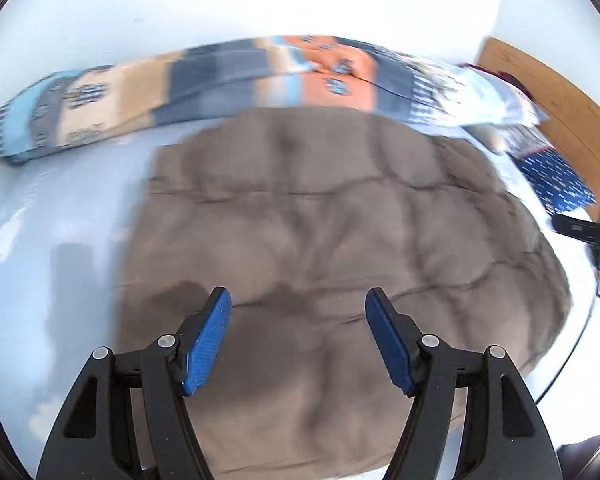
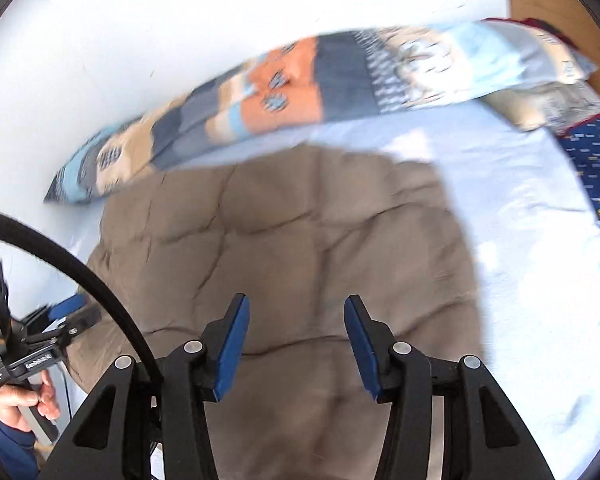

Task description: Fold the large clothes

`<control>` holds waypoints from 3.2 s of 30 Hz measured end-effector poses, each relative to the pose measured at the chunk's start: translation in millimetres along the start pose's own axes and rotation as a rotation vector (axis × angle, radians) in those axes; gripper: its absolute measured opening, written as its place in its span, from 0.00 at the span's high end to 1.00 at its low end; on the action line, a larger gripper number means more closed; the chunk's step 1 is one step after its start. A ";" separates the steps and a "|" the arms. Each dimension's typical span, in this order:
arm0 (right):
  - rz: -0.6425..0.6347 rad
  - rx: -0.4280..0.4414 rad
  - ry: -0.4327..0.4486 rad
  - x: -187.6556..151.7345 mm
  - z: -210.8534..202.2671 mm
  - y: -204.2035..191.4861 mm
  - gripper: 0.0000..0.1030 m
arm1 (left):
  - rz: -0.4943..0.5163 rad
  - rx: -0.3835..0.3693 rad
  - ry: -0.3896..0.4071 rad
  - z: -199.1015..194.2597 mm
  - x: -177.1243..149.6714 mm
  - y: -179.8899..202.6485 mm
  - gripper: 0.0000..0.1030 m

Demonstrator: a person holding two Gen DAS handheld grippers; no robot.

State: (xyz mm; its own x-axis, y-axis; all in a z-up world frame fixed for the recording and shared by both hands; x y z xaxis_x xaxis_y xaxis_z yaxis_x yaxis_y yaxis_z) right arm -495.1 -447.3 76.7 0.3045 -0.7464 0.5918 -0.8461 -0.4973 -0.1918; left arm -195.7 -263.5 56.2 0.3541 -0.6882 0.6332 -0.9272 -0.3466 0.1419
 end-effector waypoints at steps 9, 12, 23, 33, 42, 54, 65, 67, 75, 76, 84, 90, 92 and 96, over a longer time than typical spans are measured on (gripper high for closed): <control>0.053 -0.132 -0.123 -34.5 40.7 71.1 0.86 | -0.256 -0.019 -0.084 25.3 -39.7 -97.6 0.30; 0.047 -0.130 -0.190 -40.0 66.5 75.5 0.86 | -0.290 -0.041 -0.109 38.3 -48.3 -102.9 0.25; 0.094 -0.131 -0.193 -42.5 75.1 83.2 0.86 | -0.265 0.054 -0.007 14.1 -45.9 -93.7 0.24; 0.162 -0.050 -0.005 -46.6 -43.4 29.9 0.64 | -0.130 0.191 0.202 -100.0 -47.8 -36.1 0.23; -0.038 -0.052 0.011 -73.8 -26.4 -73.1 0.64 | -0.033 0.231 0.182 -75.2 -58.9 -2.1 0.23; -0.083 -0.071 -0.058 -73.9 19.6 -83.4 0.62 | 0.020 0.270 0.119 -37.1 -55.9 -2.9 0.23; -0.109 -0.074 -0.098 -79.2 33.2 -81.0 0.61 | 0.037 0.275 0.100 -29.9 -56.0 -2.5 0.23; -0.115 -0.070 -0.106 -80.4 35.1 -80.7 0.61 | 0.040 0.276 0.097 -28.3 -56.5 -2.2 0.23; -0.118 -0.049 -0.121 -80.5 38.8 -79.8 0.60 | 0.044 0.279 0.091 -25.0 -56.5 -2.3 0.22; -0.117 -0.046 -0.119 -80.0 38.8 -79.9 0.60 | 0.044 0.277 0.089 -24.9 -56.4 -2.6 0.22; -0.073 0.047 -0.124 -73.3 29.1 -77.5 0.49 | 0.004 0.196 0.058 -21.2 -51.2 -12.5 0.21; 0.051 0.130 0.039 -33.4 -11.1 -42.4 0.44 | -0.099 0.106 0.065 -36.3 -25.9 -63.3 0.21; 0.100 0.117 0.072 -23.9 -18.8 -17.2 0.41 | -0.187 0.080 0.054 -34.5 -22.5 -93.4 0.21; 0.204 0.062 0.086 -14.8 -22.1 40.3 0.30 | -0.446 -0.112 -0.010 -11.4 -29.0 -141.2 0.21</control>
State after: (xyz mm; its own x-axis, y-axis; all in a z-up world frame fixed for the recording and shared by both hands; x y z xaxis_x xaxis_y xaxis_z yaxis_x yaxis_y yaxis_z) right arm -543.3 -446.6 77.5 0.0895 -0.7950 0.6000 -0.8568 -0.3686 -0.3606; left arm -76.4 -187.4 26.6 0.7225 -0.4934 0.4843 -0.6910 -0.5395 0.4812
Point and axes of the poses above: each gripper's, at about its wrist camera, not at the fingertips, and z roughly the way its jaws point, y to its right, x to its top, the point moved 9 cm from there along z, roughly the way its jaws point, and after that the axes turned 5 degrees about -x, right-handed, at the moved point
